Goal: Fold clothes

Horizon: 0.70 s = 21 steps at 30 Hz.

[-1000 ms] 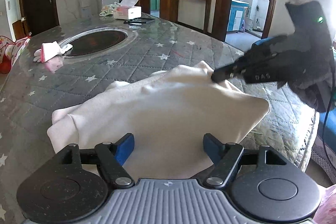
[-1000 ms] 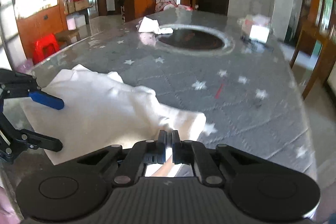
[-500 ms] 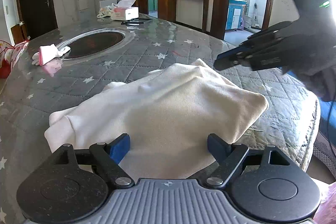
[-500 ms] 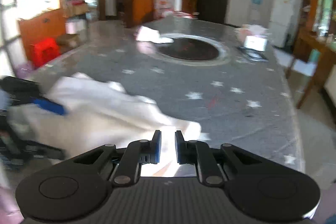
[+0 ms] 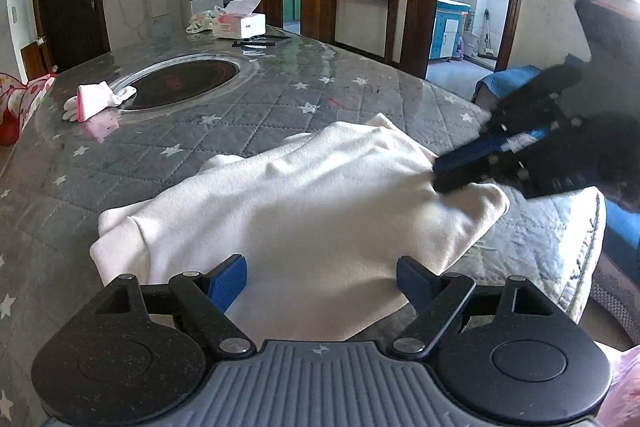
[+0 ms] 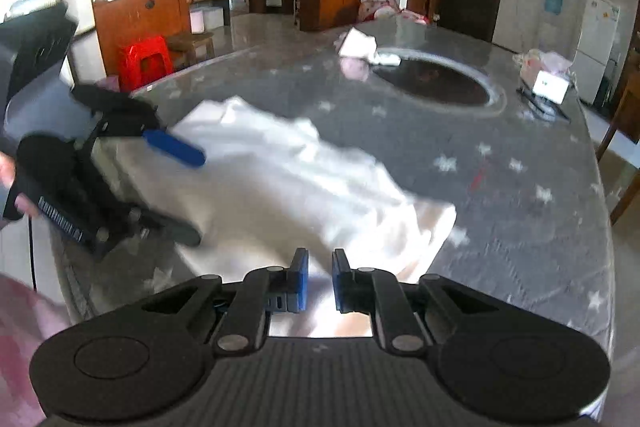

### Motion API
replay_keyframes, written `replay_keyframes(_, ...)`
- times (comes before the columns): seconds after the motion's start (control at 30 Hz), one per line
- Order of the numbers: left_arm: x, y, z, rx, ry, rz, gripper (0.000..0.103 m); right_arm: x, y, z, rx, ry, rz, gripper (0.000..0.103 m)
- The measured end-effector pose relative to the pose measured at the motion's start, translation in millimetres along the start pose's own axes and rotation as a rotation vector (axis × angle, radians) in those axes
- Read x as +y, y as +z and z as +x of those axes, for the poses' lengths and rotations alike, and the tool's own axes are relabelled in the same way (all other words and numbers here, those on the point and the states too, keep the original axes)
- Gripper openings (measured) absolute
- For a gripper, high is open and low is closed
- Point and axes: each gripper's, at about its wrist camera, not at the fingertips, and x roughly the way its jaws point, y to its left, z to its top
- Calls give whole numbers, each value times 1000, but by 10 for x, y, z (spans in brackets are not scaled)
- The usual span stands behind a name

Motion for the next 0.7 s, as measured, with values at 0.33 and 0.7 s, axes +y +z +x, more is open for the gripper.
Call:
replay_keyframes(0.33,295,77,-38,-13,26,-98,85,-152,493,533,-33,16,42,11)
replay_keyframes(0.7,485,123,-68,-31,19,-150,84,-264,502,718,-14,-13,102,12)
